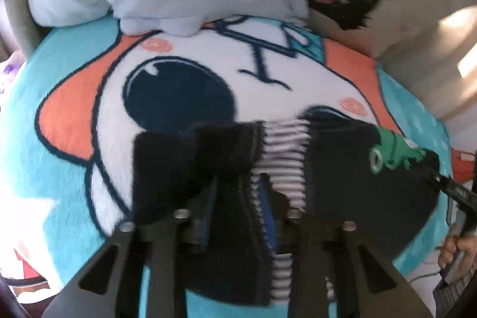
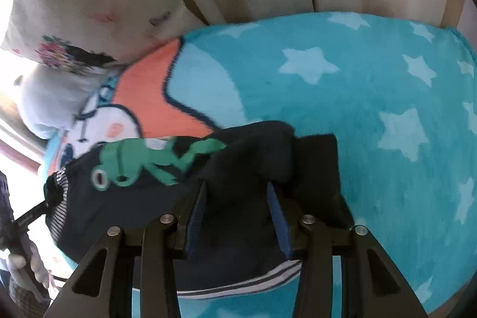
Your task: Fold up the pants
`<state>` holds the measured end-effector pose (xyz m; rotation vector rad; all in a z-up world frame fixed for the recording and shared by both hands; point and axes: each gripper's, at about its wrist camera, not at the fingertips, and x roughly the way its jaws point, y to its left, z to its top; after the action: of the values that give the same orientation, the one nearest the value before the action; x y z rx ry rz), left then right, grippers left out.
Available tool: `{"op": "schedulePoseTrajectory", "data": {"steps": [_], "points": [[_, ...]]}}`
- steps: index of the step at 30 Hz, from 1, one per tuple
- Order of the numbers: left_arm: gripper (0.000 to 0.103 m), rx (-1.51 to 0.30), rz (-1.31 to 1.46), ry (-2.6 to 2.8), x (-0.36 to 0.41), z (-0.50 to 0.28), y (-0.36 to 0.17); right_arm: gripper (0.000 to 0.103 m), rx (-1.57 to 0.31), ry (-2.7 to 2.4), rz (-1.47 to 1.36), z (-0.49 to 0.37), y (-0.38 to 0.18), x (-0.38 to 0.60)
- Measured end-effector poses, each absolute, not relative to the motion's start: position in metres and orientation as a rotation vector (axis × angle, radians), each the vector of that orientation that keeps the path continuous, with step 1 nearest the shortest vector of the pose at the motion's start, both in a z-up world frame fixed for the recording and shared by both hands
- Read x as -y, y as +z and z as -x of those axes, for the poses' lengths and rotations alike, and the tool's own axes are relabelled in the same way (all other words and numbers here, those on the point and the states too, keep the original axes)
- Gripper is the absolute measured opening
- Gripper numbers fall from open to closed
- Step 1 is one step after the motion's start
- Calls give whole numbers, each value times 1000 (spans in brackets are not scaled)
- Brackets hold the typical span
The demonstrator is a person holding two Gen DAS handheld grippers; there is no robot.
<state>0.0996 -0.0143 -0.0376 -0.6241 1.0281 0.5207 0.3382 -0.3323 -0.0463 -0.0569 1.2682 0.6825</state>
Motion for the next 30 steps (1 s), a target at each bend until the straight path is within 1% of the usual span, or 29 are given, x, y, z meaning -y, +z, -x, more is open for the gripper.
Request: {"op": "schedulePoseTrajectory", "data": {"steps": [1, 5, 11, 14, 15, 18, 21, 23, 30], "points": [[23, -1022, 640, 516, 11, -100, -38, 46, -1264, 678, 68, -338, -46, 331], [23, -986, 712, 497, 1, -96, -30, 53, -1249, 682, 61, -333, -34, 335], [25, -882, 805, 498, -2, -53, -1, 55, -1207, 675, -6, -326, -7, 359], [37, -852, 804, 575, -1, -23, 11, 61, -1175, 675, -46, -319, 6, 372], [37, -842, 802, 598, 0, -13, 14, 62, -1167, 672, -53, -317, 6, 377], [38, -830, 806, 635, 2, 11, 19, 64, -1191, 651, -47, -319, -7, 380], [38, -827, 785, 669, 3, 23, 21, 65, -1271, 587, -39, -329, -36, 383], [38, -819, 791, 682, 0, 29, 22, 65, -1282, 573, -66, -331, -39, 389], [41, -793, 759, 695, -17, 39, 29, 66, -1183, 526, -148, -326, 16, 405]]}}
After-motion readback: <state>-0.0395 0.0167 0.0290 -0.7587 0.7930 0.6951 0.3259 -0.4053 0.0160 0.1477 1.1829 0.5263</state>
